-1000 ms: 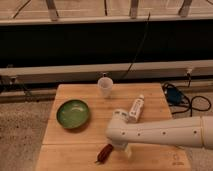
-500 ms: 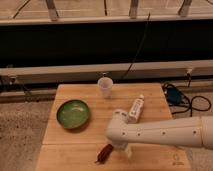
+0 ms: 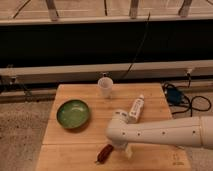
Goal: Drag the pepper across the table
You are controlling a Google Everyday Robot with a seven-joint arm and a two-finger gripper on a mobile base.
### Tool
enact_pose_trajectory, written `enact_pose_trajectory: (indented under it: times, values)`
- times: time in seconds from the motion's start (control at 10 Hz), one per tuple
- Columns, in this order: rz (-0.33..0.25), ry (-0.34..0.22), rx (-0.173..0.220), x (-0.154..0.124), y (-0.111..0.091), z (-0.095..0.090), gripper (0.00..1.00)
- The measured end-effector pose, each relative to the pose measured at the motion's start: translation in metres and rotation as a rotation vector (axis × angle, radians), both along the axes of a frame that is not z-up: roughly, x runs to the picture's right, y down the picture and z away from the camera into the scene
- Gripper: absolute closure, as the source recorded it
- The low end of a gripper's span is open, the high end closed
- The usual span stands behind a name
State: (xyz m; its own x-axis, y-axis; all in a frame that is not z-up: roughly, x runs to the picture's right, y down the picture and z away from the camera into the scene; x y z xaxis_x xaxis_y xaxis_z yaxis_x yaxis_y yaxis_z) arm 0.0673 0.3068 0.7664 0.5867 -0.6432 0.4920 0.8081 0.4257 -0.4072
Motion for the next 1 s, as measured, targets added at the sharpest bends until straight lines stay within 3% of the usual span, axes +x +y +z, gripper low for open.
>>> enact_pose_trajectory:
  times: [1.0]
  values:
    - [-0.019,-0.008,-0.009,0.0015,0.0015,0.0043,0.2]
